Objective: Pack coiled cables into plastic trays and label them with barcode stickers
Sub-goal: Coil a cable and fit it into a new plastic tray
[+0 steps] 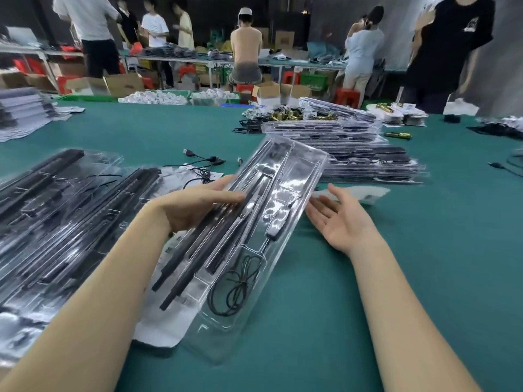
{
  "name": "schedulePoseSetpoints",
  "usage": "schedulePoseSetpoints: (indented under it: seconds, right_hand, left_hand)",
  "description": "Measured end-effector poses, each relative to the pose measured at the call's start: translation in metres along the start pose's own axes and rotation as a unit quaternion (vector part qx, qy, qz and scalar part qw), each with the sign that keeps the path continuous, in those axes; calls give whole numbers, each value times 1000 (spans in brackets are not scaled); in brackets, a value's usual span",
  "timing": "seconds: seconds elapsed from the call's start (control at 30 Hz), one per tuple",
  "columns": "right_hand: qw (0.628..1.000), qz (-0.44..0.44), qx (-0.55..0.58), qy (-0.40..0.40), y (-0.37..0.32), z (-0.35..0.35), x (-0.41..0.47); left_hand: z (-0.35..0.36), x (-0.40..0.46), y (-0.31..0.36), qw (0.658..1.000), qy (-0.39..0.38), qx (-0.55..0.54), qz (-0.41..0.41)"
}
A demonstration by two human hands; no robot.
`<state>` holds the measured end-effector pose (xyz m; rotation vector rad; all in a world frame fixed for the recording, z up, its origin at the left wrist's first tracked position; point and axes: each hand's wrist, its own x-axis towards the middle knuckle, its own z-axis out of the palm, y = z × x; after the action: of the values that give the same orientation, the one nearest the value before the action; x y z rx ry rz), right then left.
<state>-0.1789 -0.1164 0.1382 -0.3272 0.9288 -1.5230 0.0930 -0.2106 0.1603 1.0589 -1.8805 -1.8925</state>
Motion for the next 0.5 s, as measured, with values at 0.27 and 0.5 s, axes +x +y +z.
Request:
schedulePoseSetpoints:
  seconds: [0.27, 0.5]
  right_hand:
    - [998, -1, -52, 40, -1, 8, 0]
    - [963, 8, -267, 37, -13, 12, -10]
  left_hand:
    - [8, -4, 27, 982, 69, -127, 122]
    - [23, -26, 86, 963, 179, -74, 187]
